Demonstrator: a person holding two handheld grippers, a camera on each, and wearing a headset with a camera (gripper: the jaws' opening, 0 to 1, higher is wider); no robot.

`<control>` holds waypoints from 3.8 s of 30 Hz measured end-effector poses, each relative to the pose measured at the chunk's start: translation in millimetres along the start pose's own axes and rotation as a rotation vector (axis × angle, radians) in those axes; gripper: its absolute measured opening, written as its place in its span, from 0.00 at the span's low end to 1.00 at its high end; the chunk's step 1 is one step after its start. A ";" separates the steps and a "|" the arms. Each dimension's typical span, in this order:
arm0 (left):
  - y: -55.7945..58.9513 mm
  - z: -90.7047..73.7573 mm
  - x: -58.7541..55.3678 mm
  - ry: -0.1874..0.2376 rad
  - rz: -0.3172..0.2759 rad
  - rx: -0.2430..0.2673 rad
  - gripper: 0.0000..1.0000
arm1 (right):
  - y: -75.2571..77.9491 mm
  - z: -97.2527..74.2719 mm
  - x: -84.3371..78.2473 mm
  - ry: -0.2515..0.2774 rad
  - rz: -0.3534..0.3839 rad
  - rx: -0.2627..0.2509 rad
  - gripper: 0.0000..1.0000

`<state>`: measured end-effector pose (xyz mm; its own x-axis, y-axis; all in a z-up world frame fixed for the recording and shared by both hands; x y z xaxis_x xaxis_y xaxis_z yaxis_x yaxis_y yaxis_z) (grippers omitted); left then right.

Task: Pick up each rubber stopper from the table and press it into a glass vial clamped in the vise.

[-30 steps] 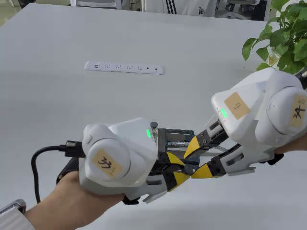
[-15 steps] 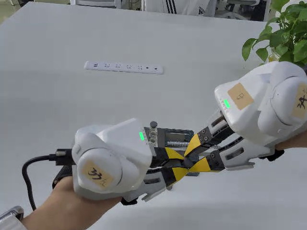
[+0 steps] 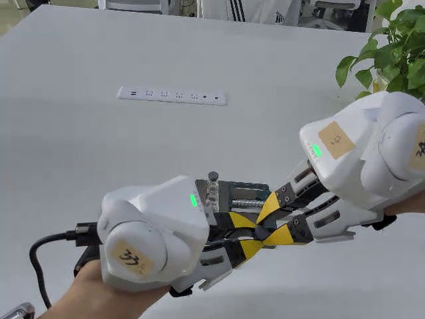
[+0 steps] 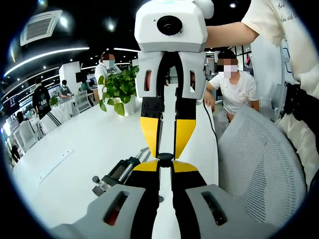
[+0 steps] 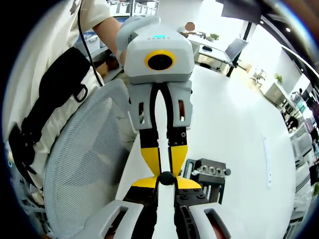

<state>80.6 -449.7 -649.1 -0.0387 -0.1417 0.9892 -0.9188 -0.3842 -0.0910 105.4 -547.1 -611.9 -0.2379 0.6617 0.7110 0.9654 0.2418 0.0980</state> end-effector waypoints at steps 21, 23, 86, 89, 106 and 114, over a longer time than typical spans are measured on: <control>-22.6 -26.9 -35.2 -0.078 -0.130 0.264 0.82 | 28.1 12.6 -12.8 -0.040 -0.014 0.049 0.06; -27.9 -31.3 -39.7 -0.079 -0.129 0.276 0.89 | 35.6 15.1 -16.4 -0.046 -0.022 0.056 0.06; -31.2 -56.8 -89.2 -0.116 -0.349 0.439 0.97 | 141.7 91.0 -39.1 -0.286 -0.502 0.372 0.06; -30.5 -56.8 -90.2 -0.118 -0.354 0.436 0.96 | 142.0 91.3 -39.2 -0.284 -0.500 0.373 0.06; -26.9 -56.5 -93.8 -0.118 -0.376 0.435 0.95 | 142.5 93.2 -38.2 -0.289 -0.495 0.381 0.06; -27.0 -56.6 -94.9 -0.117 -0.379 0.439 0.94 | 142.5 94.4 -36.6 -0.286 -0.498 0.384 0.06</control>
<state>86.8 -374.3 -734.0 0.3274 -0.0109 0.9448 -0.6102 -0.7659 0.2027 241.5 -469.8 -689.6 -0.7130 0.5549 0.4286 0.6399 0.7648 0.0742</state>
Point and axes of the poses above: the centre of the closed fingertips' face, and the gripper's own axes: z roughly forward along the fingers, y roughly to its right, x roughly out of its top, the point moved 8 cm from there along -z, roughly backward along the fingers, and after that the axes turned 15 degrees about y, right-handed, at the moved point
